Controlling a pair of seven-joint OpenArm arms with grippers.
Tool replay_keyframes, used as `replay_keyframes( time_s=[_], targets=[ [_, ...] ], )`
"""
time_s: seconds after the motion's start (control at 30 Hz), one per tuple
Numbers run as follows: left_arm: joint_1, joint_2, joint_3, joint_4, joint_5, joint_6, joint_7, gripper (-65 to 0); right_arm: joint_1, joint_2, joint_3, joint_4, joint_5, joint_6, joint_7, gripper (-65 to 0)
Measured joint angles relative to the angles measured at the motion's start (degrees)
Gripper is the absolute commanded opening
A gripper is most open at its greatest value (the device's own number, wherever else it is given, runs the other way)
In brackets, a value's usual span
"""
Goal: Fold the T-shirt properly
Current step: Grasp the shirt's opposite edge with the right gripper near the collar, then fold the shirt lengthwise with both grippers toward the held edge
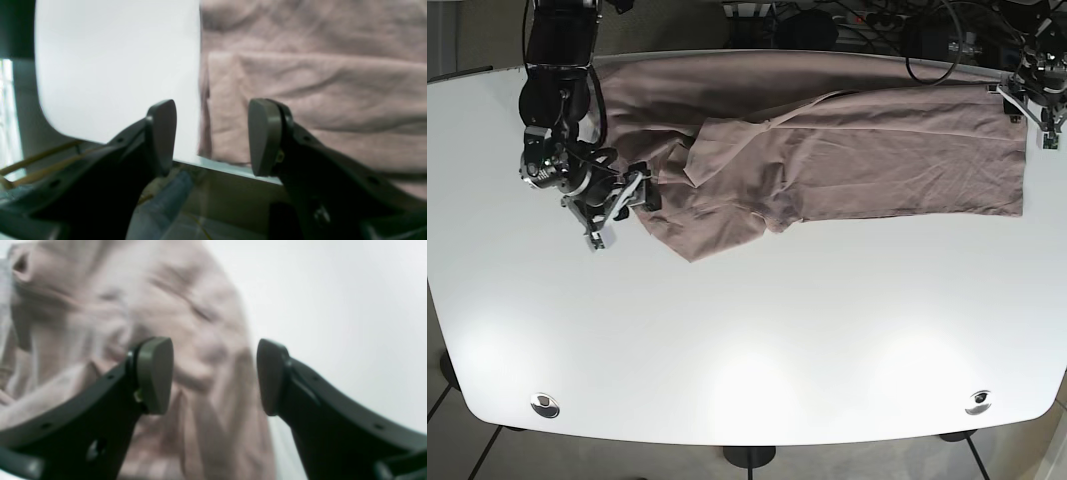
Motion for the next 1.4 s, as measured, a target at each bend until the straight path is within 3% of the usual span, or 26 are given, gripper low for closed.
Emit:
replay_keyframes(
  time_s=[0.1,0.23,0.27,0.4,0.57,0.67,0.9,0.93,1.03,1.17,1.23,1.33,1.4],
  targets=[
    [-3.5,-0.55,-2.73,1.31,0.2,0.04,0.09,-32.6,2.29,0.55,-0.98,-4.17,0.04,-0.02,3.02,-27.1],
    [-9.99,-3.96,-0.02,-4.28,3.19,-0.07,0.11,-32.2,4.63,0.46,-4.0,-8.37,0.98,0.0,7.02,-28.4],
    [-11.91,-5.25,1.64,-7.3,4.61,0.02,-0.11,-31.1,5.16,0.48,-4.2,-9.31,1.09,0.02,7.3,-31.7],
    [-21.42,-8.98,4.24,-20.06,5.18,0.0,-0.33,-22.5,5.92,0.46,-4.85,-11.74,1.14,-0.02,8.39,-62.8],
    [-31.23,-11.87,4.48,-36.11,5.62,0.02,-0.76,-20.6,5.84,-0.76,-4.57,-11.69,1.14,0.0,8.15,-63.1],
    [-32.68,-13.18,8.94,-43.45,5.81,0.26,-5.84,-20.8,5.84,-0.74,-4.52,-11.72,1.16,0.0,8.07,-63.1],
    [-33.57,-13.49,10.95,-50.84,4.37,0.2,-9.66,-21.5,5.38,-0.76,-4.44,-10.56,1.11,-0.02,7.45,-63.1],
    [-33.57,-13.4,10.95,-50.82,4.37,0.22,-9.79,-25.3,5.2,-0.74,-4.44,-10.21,1.11,-0.02,7.28,-63.1],
    [-33.55,-13.29,10.64,-50.64,4.76,0.46,-10.64,-65.0,4.92,-0.76,-4.44,-8.96,0.28,-0.07,6.62,-63.3],
    [-33.31,-12.57,10.34,-50.4,4.37,0.42,-12.7,-65.0,4.83,-0.72,-4.44,-7.67,-0.44,-0.35,6.86,-63.4],
    [-32.39,-11.39,9.49,-47.06,1.84,0.37,-10.38,-65.0,4.52,-0.63,-4.42,-4.59,-0.42,-0.57,6.78,-63.4],
    [-28.24,-10.4,9.33,-37.24,-4.07,0.22,-5.7,-65.0,2.97,-0.46,-4.44,2.95,0.04,-2.93,5.79,-63.4],
    [-26.12,-10.75,9.31,-32.33,-6.6,0.26,-4.7,-65.0,1.25,-0.15,-4.02,7.45,-0.2,-2.99,2.64,-63.4]
  ],
)
